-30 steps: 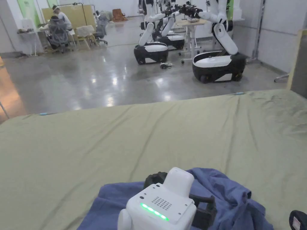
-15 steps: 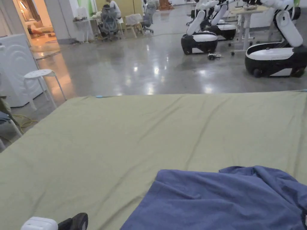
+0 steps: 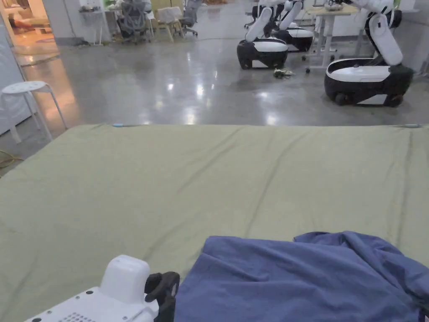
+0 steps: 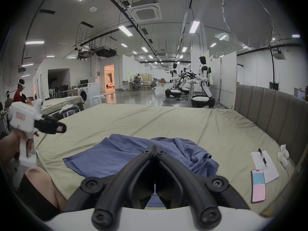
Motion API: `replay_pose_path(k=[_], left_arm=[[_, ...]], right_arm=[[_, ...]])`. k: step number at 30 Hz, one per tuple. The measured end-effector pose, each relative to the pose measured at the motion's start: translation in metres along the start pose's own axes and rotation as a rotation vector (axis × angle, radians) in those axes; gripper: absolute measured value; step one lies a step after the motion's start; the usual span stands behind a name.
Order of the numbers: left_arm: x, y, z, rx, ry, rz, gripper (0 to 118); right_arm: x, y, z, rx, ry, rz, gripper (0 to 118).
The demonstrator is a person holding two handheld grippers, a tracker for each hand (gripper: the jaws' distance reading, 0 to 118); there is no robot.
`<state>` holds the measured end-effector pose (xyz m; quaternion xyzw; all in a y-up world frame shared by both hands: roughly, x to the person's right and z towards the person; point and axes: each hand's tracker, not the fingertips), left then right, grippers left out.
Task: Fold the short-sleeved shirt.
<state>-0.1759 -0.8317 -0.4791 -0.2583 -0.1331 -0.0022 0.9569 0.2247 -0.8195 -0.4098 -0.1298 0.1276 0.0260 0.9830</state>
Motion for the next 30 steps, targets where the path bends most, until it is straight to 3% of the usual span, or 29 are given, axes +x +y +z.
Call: replay_pose_path(k=[3, 4, 5, 7, 8, 14, 18, 19, 22, 24, 25, 26, 27, 30], left_arm=[[-0.006, 0.030, -0.066, 0.032, 0.005, -0.022, 0], [-0.009, 0.040, -0.087, 0.026, 0.054, -0.032, 8], [-0.014, 0.051, -0.113, -0.007, 0.063, -0.035, 33], [-0.028, 0.063, -0.165, -0.121, 0.029, -0.002, 114], [-0.034, 0.065, -0.196, -0.191, 0.021, 0.026, 116], [-0.051, 0.047, -0.284, -0.369, 0.081, 0.157, 114], [-0.053, 0.025, -0.321, -0.509, 0.062, 0.169, 104], [-0.027, 0.033, -0.298, -0.454, 0.106, 0.083, 91], [-0.012, 0.040, -0.276, -0.437, 0.104, 0.076, 78], [-0.039, 0.029, -0.298, -0.425, 0.074, -0.005, 42], [-0.038, 0.028, -0.298, -0.442, 0.049, -0.074, 18], [-0.039, 0.026, -0.297, -0.465, -0.005, -0.097, 6], [-0.005, 0.024, -0.273, -0.487, -0.059, -0.076, 6], [0.007, 0.022, -0.255, -0.444, -0.120, -0.116, 5]], right_arm=[[0.013, -0.001, -0.007, -0.012, -0.022, -0.011, 0], [0.017, -0.001, -0.008, -0.013, -0.033, -0.011, 0], [0.021, -0.001, -0.010, -0.015, -0.044, -0.010, 0], [0.029, -0.001, -0.015, -0.026, -0.065, -0.006, 0], [0.035, -0.001, -0.017, -0.038, -0.078, -0.006, 0], [0.067, 0.002, -0.029, -0.065, -0.095, -0.155, 0], [0.079, 0.002, -0.035, -0.065, -0.121, -0.136, 0], [0.081, 0.001, -0.036, -0.074, -0.148, -0.108, 0], [0.087, -0.002, -0.038, -0.077, -0.164, -0.112, 0], [0.091, -0.004, -0.037, -0.078, -0.161, -0.146, 0], [0.093, -0.005, -0.037, -0.078, -0.163, -0.158, 0], [0.094, -0.006, -0.036, -0.080, -0.166, -0.164, 0], [0.094, -0.007, -0.036, -0.082, -0.170, -0.167, 0], [0.095, -0.008, -0.033, -0.094, -0.185, -0.164, 0]])
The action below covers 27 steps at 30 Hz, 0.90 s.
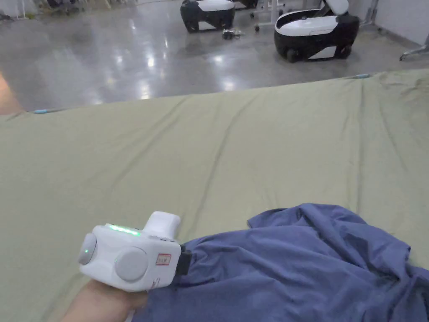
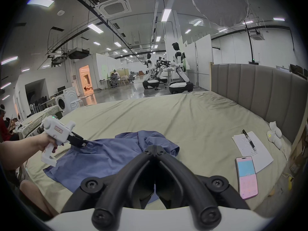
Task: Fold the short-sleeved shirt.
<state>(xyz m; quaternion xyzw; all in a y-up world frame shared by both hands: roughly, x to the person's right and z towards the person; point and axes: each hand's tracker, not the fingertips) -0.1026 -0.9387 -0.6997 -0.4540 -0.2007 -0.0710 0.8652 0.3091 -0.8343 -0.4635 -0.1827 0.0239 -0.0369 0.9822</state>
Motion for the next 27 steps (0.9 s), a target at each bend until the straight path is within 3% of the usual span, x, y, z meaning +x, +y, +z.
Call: replay_pose_path(k=[2, 7, 9, 10, 11, 12, 13, 17, 18, 19, 21, 22, 23, 24, 27], left_arm=[[0.003, 0.000, 0.029, 0.128, 0.058, 0.008, 5], [-0.009, 0.000, 0.080, 0.290, 0.018, 0.130, 5], [-0.009, 0.003, 0.101, 0.322, 0.037, 0.112, 5], [-0.008, 0.003, 0.107, 0.333, 0.042, 0.110, 5], [-0.009, 0.003, 0.114, 0.344, 0.036, 0.113, 5], [-0.009, 0.003, 0.119, 0.347, 0.026, 0.113, 5], [-0.011, 0.008, 0.123, 0.353, 0.021, 0.117, 5], [0.009, 0.011, 0.130, 0.350, 0.038, 0.100, 5], [0.013, 0.010, 0.128, 0.346, 0.042, 0.099, 5], [0.016, 0.009, 0.127, 0.342, 0.044, 0.099, 5], [0.010, 0.009, 0.124, 0.328, 0.040, 0.104, 5], [0.012, 0.007, 0.122, 0.325, 0.043, 0.101, 5], [0.015, 0.006, 0.121, 0.315, 0.047, 0.097, 5], [0.017, 0.005, 0.121, 0.309, 0.056, 0.095, 5], [0.020, 0.001, 0.136, 0.320, 0.051, 0.109, 5]], right_arm=[[0.002, -0.002, 0.002, -0.007, -0.007, 0.007, 0], [0.015, -0.014, 0.000, -0.068, -0.073, 0.078, 0], [0.030, -0.017, -0.011, -0.138, -0.054, 0.046, 1], [0.037, -0.016, -0.018, -0.163, -0.055, 0.046, 11], [0.046, -0.016, -0.028, -0.173, -0.046, 0.074, 35], [0.054, -0.019, -0.036, -0.209, -0.022, 0.091, 70], [0.061, -0.021, -0.048, -0.253, -0.025, 0.092, 97], [0.079, -0.041, -0.092, -0.384, 0.069, 0.047, 94], [0.076, -0.046, -0.102, -0.411, 0.045, 0.081, 91], [0.075, -0.049, -0.108, -0.433, 0.049, 0.110, 69], [0.078, -0.059, -0.119, -0.447, 0.114, 0.139, 53], [0.078, -0.062, -0.124, -0.452, 0.152, 0.115, 45], [0.078, -0.065, -0.131, -0.476, 0.177, 0.085, 23], [0.079, -0.070, -0.135, -0.475, 0.158, 0.079, 9], [0.077, -0.064, -0.127, -0.446, 0.146, 0.093, 6]])
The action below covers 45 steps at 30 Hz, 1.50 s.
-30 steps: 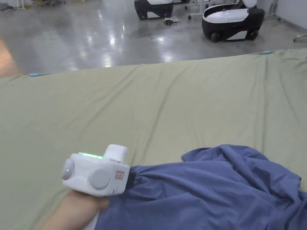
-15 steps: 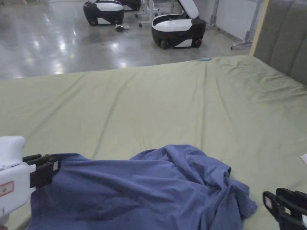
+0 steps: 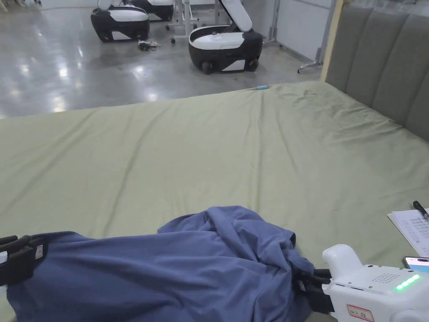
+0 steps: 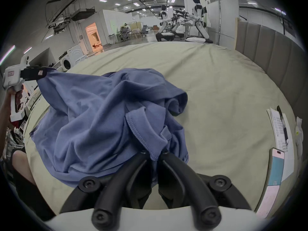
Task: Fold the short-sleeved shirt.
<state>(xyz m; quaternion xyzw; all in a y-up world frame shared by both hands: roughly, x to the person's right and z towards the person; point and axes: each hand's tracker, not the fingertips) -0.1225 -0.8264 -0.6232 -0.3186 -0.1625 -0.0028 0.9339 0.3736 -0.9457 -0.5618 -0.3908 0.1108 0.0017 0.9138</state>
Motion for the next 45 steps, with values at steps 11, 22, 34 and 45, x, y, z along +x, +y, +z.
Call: replay_pose_path(k=[11, 22, 34, 45], left_arm=[[-0.040, 0.045, 0.150, 0.286, 0.080, -0.004, 5], [-0.097, 0.124, 0.266, 0.472, 0.314, -0.006, 5], [-0.145, 0.247, 0.236, 0.520, 0.433, 0.024, 5], [-0.176, 0.323, 0.137, 0.526, 0.516, 0.009, 5]], right_arm=[[-0.047, 0.071, 0.149, 0.324, 0.019, 0.028, 5], [-0.114, 0.208, 0.259, 0.553, -0.144, 0.183, 5], [-0.107, 0.369, 0.208, 0.639, -0.304, 0.175, 5], [-0.102, 0.469, 0.126, 0.702, -0.395, 0.211, 5]])
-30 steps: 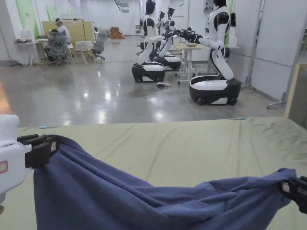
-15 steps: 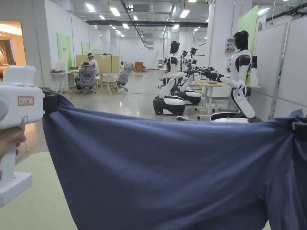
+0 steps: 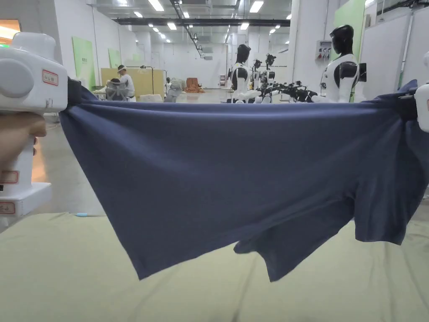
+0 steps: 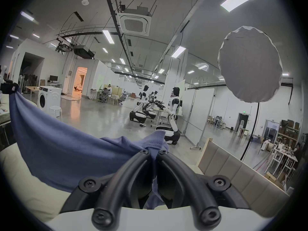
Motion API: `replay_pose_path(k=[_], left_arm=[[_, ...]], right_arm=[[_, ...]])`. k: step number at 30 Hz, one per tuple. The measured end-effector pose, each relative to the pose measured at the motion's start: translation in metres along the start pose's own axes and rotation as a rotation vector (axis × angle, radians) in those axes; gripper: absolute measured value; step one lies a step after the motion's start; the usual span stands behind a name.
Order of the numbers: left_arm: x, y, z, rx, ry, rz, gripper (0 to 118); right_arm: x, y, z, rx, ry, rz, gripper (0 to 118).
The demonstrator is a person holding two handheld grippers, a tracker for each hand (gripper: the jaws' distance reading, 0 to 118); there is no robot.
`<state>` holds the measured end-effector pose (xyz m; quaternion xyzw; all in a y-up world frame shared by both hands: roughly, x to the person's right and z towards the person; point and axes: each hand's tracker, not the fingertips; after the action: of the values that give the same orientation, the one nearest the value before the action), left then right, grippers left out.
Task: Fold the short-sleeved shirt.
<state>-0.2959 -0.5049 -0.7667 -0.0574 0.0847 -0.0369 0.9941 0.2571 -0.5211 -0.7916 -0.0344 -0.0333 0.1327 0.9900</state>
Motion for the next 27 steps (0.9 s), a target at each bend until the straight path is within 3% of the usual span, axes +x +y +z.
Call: replay_pose_path(k=[7, 13, 16, 19, 27], left_arm=[[0.024, -0.105, -0.037, -0.125, -0.025, -0.051, 5], [0.038, -0.233, -0.038, -0.313, -0.058, -0.021, 5], [0.050, -0.292, -0.014, -0.386, -0.112, -0.051, 5], [0.059, -0.339, 0.019, -0.432, -0.144, -0.048, 5], [0.055, -0.382, 0.130, -0.442, -0.198, -0.039, 5]], right_arm=[[-0.048, -0.096, -0.022, -0.112, 0.031, 0.006, 5], [-0.056, -0.224, -0.022, -0.273, 0.083, 0.005, 5], [-0.063, -0.285, 0.004, -0.338, 0.109, 0.026, 5], [-0.063, -0.329, 0.033, -0.393, 0.131, -0.002, 5], [-0.041, -0.362, 0.132, -0.411, 0.161, -0.128, 5]])
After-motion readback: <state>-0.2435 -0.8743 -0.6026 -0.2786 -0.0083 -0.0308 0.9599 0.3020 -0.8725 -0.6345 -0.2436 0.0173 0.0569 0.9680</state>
